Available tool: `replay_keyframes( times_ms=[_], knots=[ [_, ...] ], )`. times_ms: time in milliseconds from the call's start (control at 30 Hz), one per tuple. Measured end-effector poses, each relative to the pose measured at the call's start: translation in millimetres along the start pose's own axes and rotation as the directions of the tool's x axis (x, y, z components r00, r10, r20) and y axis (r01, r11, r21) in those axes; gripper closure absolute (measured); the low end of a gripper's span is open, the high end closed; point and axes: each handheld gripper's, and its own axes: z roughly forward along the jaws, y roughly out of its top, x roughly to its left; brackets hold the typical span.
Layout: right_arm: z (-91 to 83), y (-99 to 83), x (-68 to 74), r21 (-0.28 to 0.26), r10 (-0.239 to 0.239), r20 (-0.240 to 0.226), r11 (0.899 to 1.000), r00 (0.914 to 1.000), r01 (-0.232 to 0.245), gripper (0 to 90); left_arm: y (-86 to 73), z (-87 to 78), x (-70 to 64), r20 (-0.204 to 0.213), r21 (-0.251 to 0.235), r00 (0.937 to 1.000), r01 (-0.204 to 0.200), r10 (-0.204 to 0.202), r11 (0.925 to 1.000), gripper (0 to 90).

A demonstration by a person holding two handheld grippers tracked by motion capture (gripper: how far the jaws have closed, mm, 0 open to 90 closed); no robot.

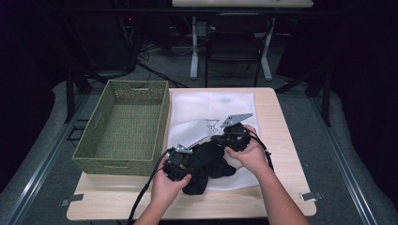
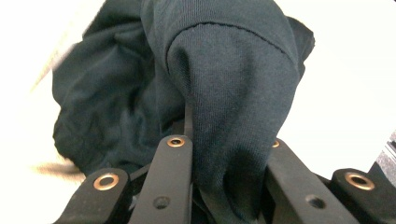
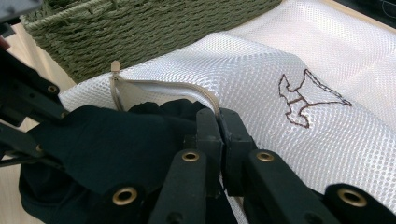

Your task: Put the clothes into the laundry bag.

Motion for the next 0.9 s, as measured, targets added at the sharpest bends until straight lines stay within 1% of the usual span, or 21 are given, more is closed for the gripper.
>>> replay_keyframes(
  times_ms=[67,100,233,300,333,367,467,533,567,600,667,767,833,900],
  knots=[
    [-0.1,0.0,0.0,-0.001,-0.002,-0.001,1.000,1.0000,0.002,87.9,2.3,0.5,-0.2,-0.002,-0.003,1.0000,0.003,-0.003,1.0000,82.5],
    [-0.2,0.2,0.1,-0.002,-0.001,-0.002,1.000,1.0000,0.001,88.0,7.2,1.5,-0.1,-0.005,-0.002,1.0000,0.004,-0.004,1.0000,82.5],
    [0.2,0.3,0.7,-0.001,-0.003,-0.003,1.000,1.0000,0.003,87.9,16.9,5.7,2.0,-0.013,0.004,0.9999,-0.002,0.002,1.0000,82.5],
    [0.0,0.3,0.8,-0.002,-0.002,-0.004,1.000,1.0000,0.002,88.0,21.0,9.1,3.0,-0.017,0.002,0.9998,0.006,-0.006,1.0000,82.5],
    [-0.1,0.3,0.7,-0.002,-0.001,-0.004,1.000,1.0000,0.001,88.0,22.9,10.3,4.2,-0.022,0.004,0.9998,0.000,0.000,1.0000,82.5],
    [-0.2,0.2,0.8,-0.001,0.000,-0.004,1.000,1.0000,0.000,87.9,24.3,11.8,4.6,-0.021,0.000,0.9997,0.011,-0.011,0.9999,82.5],
    [-0.1,0.2,0.8,-0.002,0.000,-0.004,1.000,1.0000,0.000,88.0,26.9,14.1,6.4,-0.026,-0.003,0.9995,0.016,-0.016,0.9999,82.5],
    [0.2,0.2,0.9,-0.001,-0.001,-0.007,1.000,1.0000,0.001,88.0,30.1,18.2,9.3,-0.036,-0.006,0.9990,0.026,-0.027,0.9996,82.5],
    [0.3,0.2,1.0,-0.001,-0.001,-0.007,1.000,1.0000,0.001,88.0,30.7,19.9,10.9,-0.039,-0.002,0.9990,0.023,-0.023,0.9997,82.5],
    [0.3,0.2,1.3,0.000,-0.001,-0.006,1.000,1.0000,0.001,88.0,31.1,22.6,11.5,-0.041,-0.001,0.9986,0.034,-0.034,0.9994,82.3],
    [0.6,0.2,1.5,-0.001,-0.002,-0.006,1.000,1.0000,0.002,88.0,31.1,26.6,13.8,-0.041,0.016,0.9986,0.034,-0.033,0.9993,81.5],
    [0.5,-0.3,1.0,-0.001,0.001,-0.006,1.000,1.0000,-0.001,88.0,30.1,28.2,14.0,-0.049,0.016,0.9981,0.040,-0.039,0.9991,77.1],
    [0.4,-0.6,-0.1,-0.001,0.001,-0.007,1.000,1.0000,-0.001,88.0,29.8,26.8,14.5,-0.042,0.015,0.9985,0.036,-0.035,0.9992,69.6],
    [0.5,-1.0,-0.7,-0.001,0.005,-0.008,1.000,1.0000,-0.005,88.0,28.7,22.5,13.8,-0.033,0.006,0.9985,0.044,-0.044,0.9990,62.8]
  ],
)
